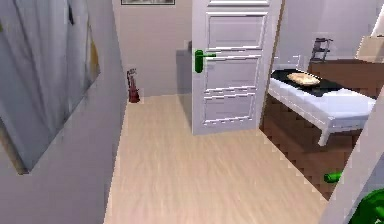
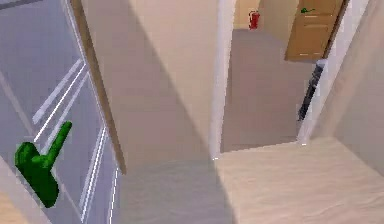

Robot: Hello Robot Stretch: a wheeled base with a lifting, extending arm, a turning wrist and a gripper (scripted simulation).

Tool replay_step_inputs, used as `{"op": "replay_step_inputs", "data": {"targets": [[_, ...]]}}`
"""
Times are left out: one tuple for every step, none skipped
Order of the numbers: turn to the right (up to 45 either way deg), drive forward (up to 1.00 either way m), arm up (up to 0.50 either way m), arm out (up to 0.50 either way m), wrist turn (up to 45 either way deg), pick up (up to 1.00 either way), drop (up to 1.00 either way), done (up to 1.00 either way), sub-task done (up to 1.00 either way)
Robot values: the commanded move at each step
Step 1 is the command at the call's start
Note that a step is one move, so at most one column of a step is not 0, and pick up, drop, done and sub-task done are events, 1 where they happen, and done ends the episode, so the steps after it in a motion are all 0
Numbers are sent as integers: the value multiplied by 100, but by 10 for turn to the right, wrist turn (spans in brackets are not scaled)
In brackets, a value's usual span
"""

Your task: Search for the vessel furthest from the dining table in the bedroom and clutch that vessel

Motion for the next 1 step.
{"op": "replay_step_inputs", "data": {"targets": [[0, 60, 0, 0, 0, 0, 0, 0, 0]]}}
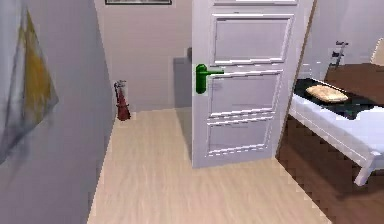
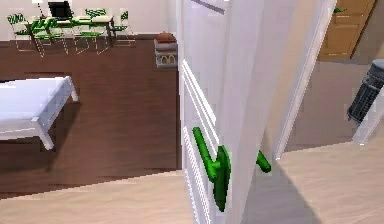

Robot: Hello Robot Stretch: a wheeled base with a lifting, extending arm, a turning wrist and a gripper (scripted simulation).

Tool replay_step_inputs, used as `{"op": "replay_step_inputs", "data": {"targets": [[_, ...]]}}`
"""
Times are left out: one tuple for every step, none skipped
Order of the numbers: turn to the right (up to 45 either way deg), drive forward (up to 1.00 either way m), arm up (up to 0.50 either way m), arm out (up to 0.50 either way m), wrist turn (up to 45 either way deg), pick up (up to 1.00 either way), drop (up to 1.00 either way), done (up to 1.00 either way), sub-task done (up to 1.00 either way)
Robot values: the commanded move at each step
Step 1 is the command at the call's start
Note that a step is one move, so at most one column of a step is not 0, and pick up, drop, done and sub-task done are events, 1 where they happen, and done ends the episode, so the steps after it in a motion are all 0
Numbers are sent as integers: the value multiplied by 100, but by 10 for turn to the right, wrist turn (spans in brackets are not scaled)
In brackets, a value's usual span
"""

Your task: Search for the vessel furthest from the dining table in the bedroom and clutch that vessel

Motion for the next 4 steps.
{"op": "replay_step_inputs", "data": {"targets": [[-60, 0, 0, 0, 0, 0, 0, 0, 0], [0, 30, 0, 0, 0, 0, 0, 0, 0], [450, 0, 0, 0, 0, 0, 0, 0, 0], [360, 0, 0, 0, 0, 0, 0, 0, 0]]}}
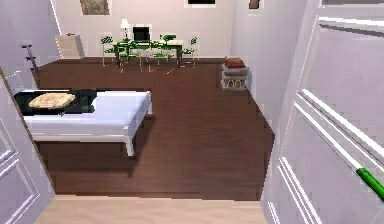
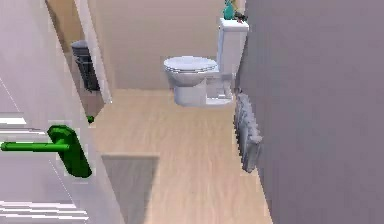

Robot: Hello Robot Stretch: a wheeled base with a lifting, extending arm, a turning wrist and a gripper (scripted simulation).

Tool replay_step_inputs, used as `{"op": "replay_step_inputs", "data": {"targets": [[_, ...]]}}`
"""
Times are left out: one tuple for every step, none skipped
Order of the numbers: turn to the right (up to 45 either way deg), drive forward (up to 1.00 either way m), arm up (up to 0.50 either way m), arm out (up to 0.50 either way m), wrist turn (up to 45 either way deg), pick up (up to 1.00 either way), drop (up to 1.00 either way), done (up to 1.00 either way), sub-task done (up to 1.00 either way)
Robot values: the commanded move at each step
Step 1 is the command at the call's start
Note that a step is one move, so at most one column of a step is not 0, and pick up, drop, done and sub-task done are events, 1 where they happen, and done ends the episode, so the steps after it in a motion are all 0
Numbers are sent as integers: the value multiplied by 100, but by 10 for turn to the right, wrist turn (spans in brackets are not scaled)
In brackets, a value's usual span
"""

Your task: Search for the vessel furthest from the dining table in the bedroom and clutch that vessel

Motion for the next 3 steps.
{"op": "replay_step_inputs", "data": {"targets": [[0, 100, 0, 0, 0, 0, 0, 0, 0], [0, 100, 0, 0, 0, 0, 0, 0, 0], [30, 0, 0, 0, 0, 0, 0, 0, 0]]}}
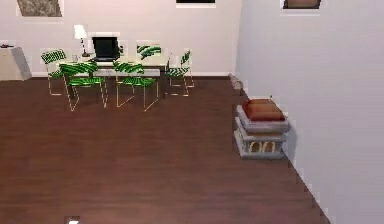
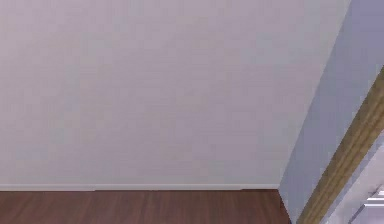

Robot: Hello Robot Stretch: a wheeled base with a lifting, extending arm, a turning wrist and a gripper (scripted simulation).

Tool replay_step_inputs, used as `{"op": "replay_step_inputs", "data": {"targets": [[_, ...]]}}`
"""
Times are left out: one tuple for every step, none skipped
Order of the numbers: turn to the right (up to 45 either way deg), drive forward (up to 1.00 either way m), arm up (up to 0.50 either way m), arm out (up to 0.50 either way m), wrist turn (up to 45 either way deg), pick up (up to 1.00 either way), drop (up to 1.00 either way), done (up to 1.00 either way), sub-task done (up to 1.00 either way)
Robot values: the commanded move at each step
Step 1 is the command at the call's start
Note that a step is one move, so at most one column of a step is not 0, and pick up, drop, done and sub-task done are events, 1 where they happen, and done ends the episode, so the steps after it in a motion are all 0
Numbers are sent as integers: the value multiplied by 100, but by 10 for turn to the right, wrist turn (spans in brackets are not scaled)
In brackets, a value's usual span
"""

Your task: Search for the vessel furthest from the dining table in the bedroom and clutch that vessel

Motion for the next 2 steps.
{"op": "replay_step_inputs", "data": {"targets": [[-30, 0, 0, 0, 0, 0, 0, 0, 0], [0, 100, 0, 0, 0, 0, 0, 0, 0]]}}
